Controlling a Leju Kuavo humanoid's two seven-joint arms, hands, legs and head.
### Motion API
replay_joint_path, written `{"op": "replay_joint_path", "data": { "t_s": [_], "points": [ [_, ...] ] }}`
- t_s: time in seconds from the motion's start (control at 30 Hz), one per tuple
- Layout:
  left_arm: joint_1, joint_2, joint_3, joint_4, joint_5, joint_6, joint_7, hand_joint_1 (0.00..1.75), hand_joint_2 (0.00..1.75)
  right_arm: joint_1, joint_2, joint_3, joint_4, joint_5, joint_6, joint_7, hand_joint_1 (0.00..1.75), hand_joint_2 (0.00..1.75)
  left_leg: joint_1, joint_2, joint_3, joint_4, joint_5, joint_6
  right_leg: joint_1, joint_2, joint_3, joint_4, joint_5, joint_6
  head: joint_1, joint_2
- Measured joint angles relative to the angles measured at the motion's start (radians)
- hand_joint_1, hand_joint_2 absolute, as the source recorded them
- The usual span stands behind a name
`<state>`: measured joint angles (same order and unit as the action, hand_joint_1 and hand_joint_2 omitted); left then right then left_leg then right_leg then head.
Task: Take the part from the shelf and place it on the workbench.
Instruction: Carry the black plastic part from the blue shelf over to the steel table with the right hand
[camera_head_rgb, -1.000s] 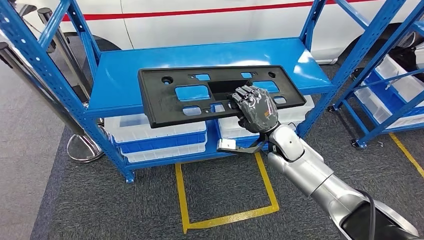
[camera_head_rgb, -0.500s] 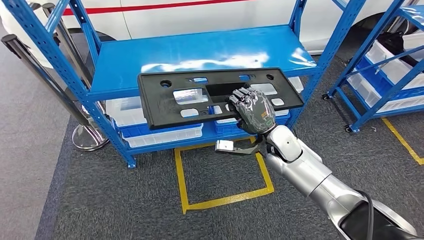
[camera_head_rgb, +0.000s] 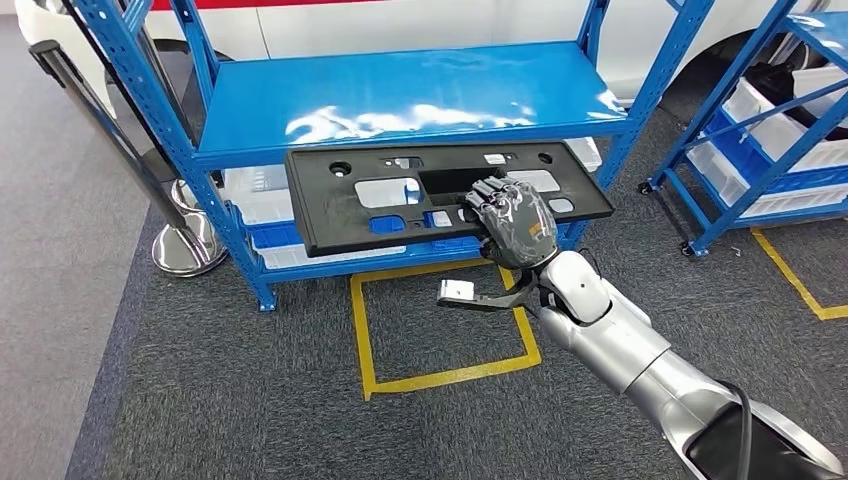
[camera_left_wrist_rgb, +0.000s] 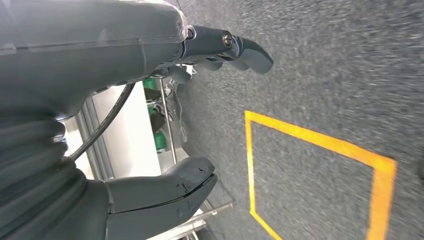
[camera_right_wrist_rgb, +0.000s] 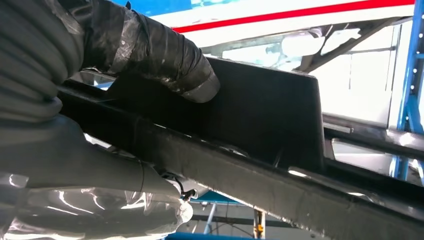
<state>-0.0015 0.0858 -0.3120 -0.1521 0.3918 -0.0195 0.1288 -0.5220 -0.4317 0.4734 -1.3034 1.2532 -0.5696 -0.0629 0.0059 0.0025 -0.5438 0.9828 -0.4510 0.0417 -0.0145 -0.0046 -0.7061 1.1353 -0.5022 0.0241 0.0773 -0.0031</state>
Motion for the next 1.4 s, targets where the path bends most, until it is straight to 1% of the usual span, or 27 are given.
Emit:
{"op": "replay_joint_path", "data": {
  "t_s": [0.07, 0.13, 0.2, 0.27, 0.3, 0.37, 0.43, 0.47, 0.53, 0.57, 0.6, 0.63, 0.7, 0.77, 0.83, 0.9, 0.93, 0.97, 1.03, 1.07, 1.1, 1.13, 1.2, 1.23, 1.27, 1.33, 1.4],
  "points": [
    [0.0, 0.0, -0.001, 0.0, 0.0, 0.0, 0.0, 0.0, 1.75, 0.0, -0.004, -0.002, 0.001, -0.004, 0.001, -0.001, 1.75, 1.75, 0.0, 0.003, -0.032, 0.006, 0.02, 0.0, -0.003, 0.0, -0.016, 0.114, -0.065, 0.006, 0.0, 0.0],
    [0.0, 0.0, -0.001, 0.0, 0.0, -0.001, 0.0, 0.0, 1.75, 0.001, -0.01, -0.004, 0.001, -0.013, 0.003, -0.004, 1.75, 1.75, 0.002, 0.004, -0.067, 0.018, 0.037, -0.004, -0.007, 0.0, 0.011, 0.141, -0.041, 0.012, 0.0, 0.0],
    [0.0, 0.0, -0.001, 0.0, 0.001, -0.002, 0.0, 0.0, 1.75, -0.001, -0.017, -0.007, 0.001, -0.022, 0.006, -0.011, 1.75, 1.75, 0.006, 0.004, -0.1, 0.035, 0.05, -0.014, -0.012, 0.001, 0.094, 0.047, -0.002, 0.021, 0.0, 0.0],
    [0.001, 0.002, -0.001, 0.0, 0.004, -0.003, 0.0, 0.0, 1.75, -0.003, -0.02, -0.01, -0.001, -0.028, 0.01, -0.016, 1.75, 1.75, 0.005, 0.002, -0.121, 0.047, 0.062, -0.027, -0.01, 0.006, 0.167, -0.063, -0.014, 0.018, 0.0, 0.0],
    [0.001, 0.003, -0.001, 0.0, 0.005, -0.003, -0.001, 0.0, 1.75, -0.004, -0.021, -0.01, -0.002, -0.029, 0.012, -0.016, 1.75, 1.75, 0.003, 0.001, -0.125, 0.048, 0.07, -0.033, -0.007, 0.008, 0.179, -0.089, -0.027, 0.012, 0.0, 0.0],
    [0.002, 0.003, -0.001, 0.0, 0.008, -0.003, -0.002, 0.0, 1.75, -0.005, -0.023, -0.01, -0.002, -0.031, 0.017, -0.016, 1.75, 1.75, 0.001, -0.001, -0.13, 0.046, 0.086, -0.043, -0.005, 0.008, 0.171, -0.094, -0.019, -0.008, 0.0, 0.0],
    [0.001, 0.003, -0.001, 0.001, 0.009, -0.003, -0.002, 0.0, 1.75, -0.006, -0.023, -0.01, -0.002, -0.031, 0.02, -0.016, 1.75, 1.75, 0.003, -0.002, -0.145, 0.07, 0.053, -0.052, -0.006, 0.002, 0.153, -0.093, -0.002, -0.03, 0.0, 0.0],
    [0.001, 0.003, -0.001, 0.001, 0.009, -0.003, -0.002, 0.0, 1.75, -0.007, -0.023, -0.01, -0.002, -0.031, 0.02, -0.016, 1.75, 1.75, 0.005, -0.002, -0.158, 0.109, 0.009, -0.055, -0.006, 0.0, 0.142, -0.093, 0.008, -0.039, 0.0, 0.0],
    [0.001, 0.003, -0.002, 0.001, 0.009, -0.004, -0.003, 0.0, 1.75, -0.008, -0.023, -0.01, -0.003, -0.031, 0.021, -0.016, 1.75, 1.75, 0.005, -0.001, -0.188, 0.236, -0.094, -0.058, 0.0, -0.001, 0.115, -0.091, 0.03, -0.05, -0.001, 0.0],
    [0.001, 0.003, -0.002, 0.001, 0.009, -0.004, -0.003, 0.0, 1.75, -0.008, -0.023, -0.01, -0.003, -0.031, 0.021, -0.016, 1.75, 1.75, 0.005, -0.001, -0.197, 0.3, -0.123, -0.057, 0.005, -0.001, 0.1, -0.09, 0.041, -0.053, -0.001, 0.0],
    [0.0, 0.003, -0.002, 0.001, 0.009, -0.004, -0.003, 0.0, 1.75, -0.008, -0.023, -0.01, -0.003, -0.031, 0.021, -0.016, 1.75, 1.75, 0.003, -0.002, -0.194, 0.34, -0.128, -0.053, 0.01, -0.001, 0.084, -0.088, 0.052, -0.055, -0.001, 0.0],
    [0.0, 0.003, -0.002, 0.001, 0.009, -0.004, -0.003, 0.0, 1.75, -0.008, -0.023, -0.01, -0.003, -0.031, 0.021, -0.016, 1.75, 1.75, 0.0, -0.002, -0.176, 0.347, -0.112, -0.046, 0.017, -0.001, 0.069, -0.086, 0.062, -0.057, -0.001, 0.0],
    [-0.001, 0.004, -0.002, 0.001, 0.009, -0.004, -0.003, 0.0, 1.75, -0.008, -0.023, -0.01, -0.003, -0.031, 0.021, -0.016, 1.75, 1.75, -0.013, -0.003, -0.087, 0.257, -0.064, -0.017, 0.027, 0.0, 0.044, -0.083, 0.082, -0.061, 0.0, 0.0],
    [-0.003, 0.008, -0.002, 0.001, 0.009, -0.004, -0.003, 0.0, 1.75, -0.008, -0.024, -0.01, -0.005, -0.031, 0.021, -0.016, 1.75, 1.75, -0.027, -0.003, 0.023, 0.106, -0.07, 0.01, 0.032, -0.001, 0.031, -0.084, 0.102, -0.06, 0.0, 0.0],
    [-0.004, 0.011, -0.002, 0.001, 0.009, -0.003, -0.004, 0.0, 1.75, -0.01, -0.026, -0.011, -0.006, -0.031, 0.021, -0.016, 1.75, 1.75, -0.037, -0.004, 0.066, 0.025, -0.084, 0.017, 0.027, -0.004, 0.028, -0.093, 0.123, -0.051, 0.0, 0.0],
    [-0.005, 0.011, -0.002, 0.001, 0.009, -0.003, -0.004, 0.0, 1.75, -0.01, -0.027, -0.011, -0.006, -0.031, 0.021, -0.016, 1.75, 1.75, -0.037, -0.001, 0.057, 0.001, -0.053, 0.019, 0.022, -0.004, 0.023, -0.105, 0.135, -0.04, 0.0, 0.0],
    [-0.006, 0.011, -0.002, 0.001, 0.009, -0.003, -0.004, 0.0, 1.75, -0.01, -0.028, -0.011, -0.006, -0.031, 0.021, -0.016, 1.75, 1.75, -0.034, 0.001, 0.05, -0.01, -0.035, 0.023, 0.022, -0.001, 0.017, -0.099, 0.117, -0.035, 0.0, 0.0],
    [-0.006, 0.011, -0.002, 0.001, 0.009, -0.003, -0.005, 0.0, 1.75, -0.01, -0.029, -0.011, -0.006, -0.032, 0.023, -0.016, 1.75, 1.75, -0.03, 0.004, 0.039, -0.019, -0.016, 0.026, 0.021, 0.002, 0.009, -0.076, 0.077, -0.029, 0.0, 0.0],
    [-0.006, 0.009, -0.002, 0.001, 0.01, -0.004, -0.006, 0.0, 1.75, -0.012, -0.032, -0.011, -0.005, -0.033, 0.026, -0.016, 1.75, 1.75, -0.025, 0.007, 0.006, -0.02, 0.015, 0.027, 0.012, 0.005, -0.011, 0.028, -0.031, -0.016, 0.0, 0.0],
    [-0.005, 0.008, -0.002, 0.001, 0.012, -0.004, -0.006, 0.0, 1.75, -0.013, -0.033, -0.011, -0.005, -0.034, 0.029, -0.016, 1.75, 1.75, -0.024, 0.008, -0.013, -0.017, 0.028, 0.024, 0.006, 0.005, -0.018, 0.093, -0.064, -0.01, 0.0, 0.0],
    [-0.004, 0.006, -0.002, 0.001, 0.014, -0.004, -0.006, 0.0, 1.75, -0.012, -0.034, -0.011, -0.005, -0.034, 0.031, -0.016, 1.75, 1.75, -0.021, 0.009, -0.033, -0.012, 0.039, 0.021, 0.0, 0.004, -0.019, 0.145, -0.071, -0.003, 0.0, 0.0],
    [-0.004, 0.005, -0.002, 0.001, 0.017, -0.004, -0.007, 0.0, 1.75, -0.012, -0.034, -0.011, -0.005, -0.035, 0.033, -0.016, 1.75, 1.75, -0.017, 0.009, -0.055, -0.004, 0.05, 0.017, -0.005, 0.004, -0.009, 0.172, -0.053, 0.005, 0.0, 0.0],
    [-0.004, 0.003, -0.002, 0.001, 0.023, -0.004, -0.009, 0.0, 1.75, -0.014, -0.034, -0.011, -0.006, -0.038, 0.037, -0.016, 1.75, 1.75, -0.007, 0.009, -0.1, 0.019, 0.068, 0.004, -0.015, 0.004, 0.062, 0.124, 0.004, 0.02, 0.0, 0.0],
    [-0.004, 0.003, -0.001, 0.001, 0.026, -0.004, -0.01, 0.0, 1.75, -0.016, -0.035, -0.011, -0.006, -0.04, 0.038, -0.016, 1.75, 1.75, -0.004, 0.008, -0.121, 0.033, 0.075, -0.003, -0.017, 0.004, 0.116, 0.056, 0.003, 0.028, 0.001, 0.0],
    [-0.004, 0.003, -0.001, 0.001, 0.028, -0.004, -0.011, 0.0, 1.75, -0.017, -0.035, -0.011, -0.008, -0.042, 0.04, -0.016, 1.75, 1.75, -0.003, 0.007, -0.136, 0.045, 0.082, -0.011, -0.017, 0.005, 0.165, -0.012, -0.014, 0.026, 0.0, 0.0],
    [-0.004, 0.003, -0.001, 0.001, 0.031, -0.004, -0.012, 0.0, 1.75, -0.02, -0.036, -0.012, -0.011, -0.046, 0.042, -0.016, 1.75, 1.75, -0.004, 0.006, -0.149, 0.052, 0.099, -0.025, -0.011, 0.007, 0.21, -0.094, -0.054, 0.01, 0.0, 0.0],
    [-0.001, 0.003, -0.001, 0.001, 0.031, -0.004, -0.014, 0.0, 1.75, -0.021, -0.037, -0.012, -0.012, -0.049, 0.044, -0.016, 1.75, 1.75, -0.002, 0.005, -0.154, 0.047, 0.115, -0.038, -0.009, 0.004, 0.195, -0.1, -0.041, -0.014, 0.0, 0.0]
  ]
}}
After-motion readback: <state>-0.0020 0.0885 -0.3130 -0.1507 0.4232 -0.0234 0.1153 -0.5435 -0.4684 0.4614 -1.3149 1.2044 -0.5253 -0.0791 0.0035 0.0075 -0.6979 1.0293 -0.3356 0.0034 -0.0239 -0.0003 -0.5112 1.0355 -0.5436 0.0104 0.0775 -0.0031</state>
